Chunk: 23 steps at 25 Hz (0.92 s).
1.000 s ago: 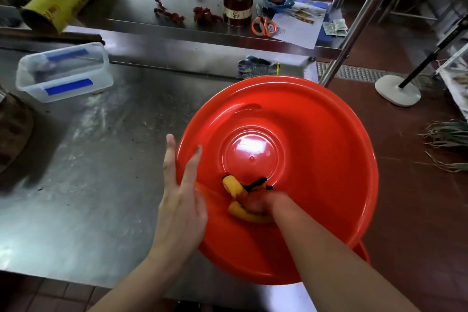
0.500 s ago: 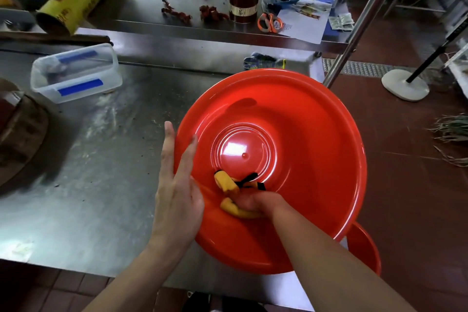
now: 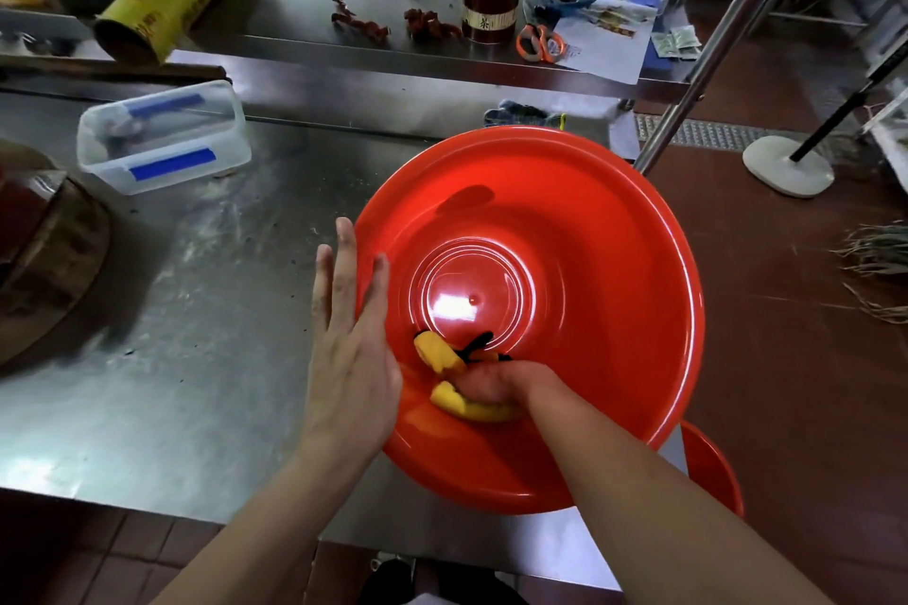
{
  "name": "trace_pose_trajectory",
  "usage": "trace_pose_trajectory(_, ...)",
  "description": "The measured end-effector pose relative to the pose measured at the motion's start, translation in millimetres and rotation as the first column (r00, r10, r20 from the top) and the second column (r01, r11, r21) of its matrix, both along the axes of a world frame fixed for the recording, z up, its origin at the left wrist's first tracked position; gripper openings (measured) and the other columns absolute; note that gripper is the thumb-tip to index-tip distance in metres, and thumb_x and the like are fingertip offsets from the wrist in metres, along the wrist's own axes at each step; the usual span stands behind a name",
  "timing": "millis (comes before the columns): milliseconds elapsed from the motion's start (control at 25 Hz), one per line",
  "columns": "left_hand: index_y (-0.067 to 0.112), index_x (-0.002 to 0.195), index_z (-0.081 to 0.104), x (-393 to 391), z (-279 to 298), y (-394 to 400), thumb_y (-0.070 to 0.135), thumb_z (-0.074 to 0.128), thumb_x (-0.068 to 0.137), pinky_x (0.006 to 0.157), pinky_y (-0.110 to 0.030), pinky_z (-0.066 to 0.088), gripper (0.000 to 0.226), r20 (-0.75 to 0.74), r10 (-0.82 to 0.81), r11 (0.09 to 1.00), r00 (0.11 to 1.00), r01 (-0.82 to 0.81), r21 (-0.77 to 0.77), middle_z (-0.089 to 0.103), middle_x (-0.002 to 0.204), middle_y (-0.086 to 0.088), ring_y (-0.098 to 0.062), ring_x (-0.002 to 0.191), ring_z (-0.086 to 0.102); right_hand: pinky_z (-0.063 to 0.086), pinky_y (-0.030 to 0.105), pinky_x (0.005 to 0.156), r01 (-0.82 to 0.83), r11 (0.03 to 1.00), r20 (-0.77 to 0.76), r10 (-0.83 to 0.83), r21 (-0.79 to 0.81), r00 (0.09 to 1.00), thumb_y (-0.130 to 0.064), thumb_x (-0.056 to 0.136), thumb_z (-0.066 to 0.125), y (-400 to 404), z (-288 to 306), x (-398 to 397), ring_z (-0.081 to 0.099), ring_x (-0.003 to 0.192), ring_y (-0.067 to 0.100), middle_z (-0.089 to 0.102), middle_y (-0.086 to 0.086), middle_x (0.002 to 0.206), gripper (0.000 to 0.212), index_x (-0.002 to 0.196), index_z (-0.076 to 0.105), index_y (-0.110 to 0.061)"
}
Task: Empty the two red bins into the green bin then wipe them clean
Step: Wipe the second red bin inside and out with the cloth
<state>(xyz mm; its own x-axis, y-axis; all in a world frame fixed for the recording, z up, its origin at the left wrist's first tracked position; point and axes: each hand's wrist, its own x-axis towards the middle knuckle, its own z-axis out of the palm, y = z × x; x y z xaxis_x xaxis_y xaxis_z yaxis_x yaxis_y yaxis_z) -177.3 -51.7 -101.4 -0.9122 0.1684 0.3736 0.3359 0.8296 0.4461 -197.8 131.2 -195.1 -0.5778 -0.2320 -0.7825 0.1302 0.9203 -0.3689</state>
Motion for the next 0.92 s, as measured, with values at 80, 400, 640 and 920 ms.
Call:
trace_pose_trajectory(80,0.004,0.156,0.032,-1,-2,-2,-0.026,0.049,0.079,0.128,-0.036,0.003,0.085,-0.006,0.017,1.000,1.000,-0.017,0.010,-0.004,0.170,-0.010,-0.029,0.157,-0.005,0.005,0.044,0.126,0.040,0.997,-0.009,-0.041,-0.061,0.999,-0.045,0.108,0.029,-5,10,4,0.013,0.155,0.022,0.017,0.002,0.167,0.059,0.160,0.018,-0.019)
trace_pose_trajectory(400,0.007,0.156,0.034,0,2,1,-0.023,0.051,0.084,0.124,-0.031,0.002,0.080,0.026,-0.009,1.000,1.000,0.009,0.007,-0.005,0.171,-0.003,-0.025,0.157,-0.005,0.032,0.034,0.103,0.159,0.982,0.008,-0.159,-0.099,0.987,-0.059,0.105,0.027,-10,69,61,0.045,0.136,0.028,0.042,0.004,0.156,0.057,0.153,0.036,-0.031)
trace_pose_trajectory(640,0.007,0.155,0.037,-4,3,0,-0.026,0.050,0.081,0.113,-0.001,-0.002,0.082,0.022,-0.045,0.999,0.999,0.044,0.029,-0.001,0.171,-0.005,-0.032,0.157,0.003,0.042,0.038,0.100,0.220,0.954,0.025,-0.220,-0.203,0.975,-0.067,0.100,0.028,-16,86,86,0.054,0.125,0.023,0.052,0.000,0.146,0.059,0.150,0.037,-0.036)
trace_pose_trajectory(920,0.008,0.154,0.040,-6,-1,-2,-0.026,0.048,0.080,0.126,-0.027,0.010,0.082,0.012,-0.044,0.998,0.999,0.044,0.038,0.000,0.171,-0.003,-0.029,0.157,0.004,0.028,0.042,0.118,0.188,0.982,0.040,-0.188,0.002,0.981,-0.063,0.103,0.024,-16,34,48,0.038,0.143,0.030,0.035,0.007,0.161,0.068,0.158,0.027,-0.024)
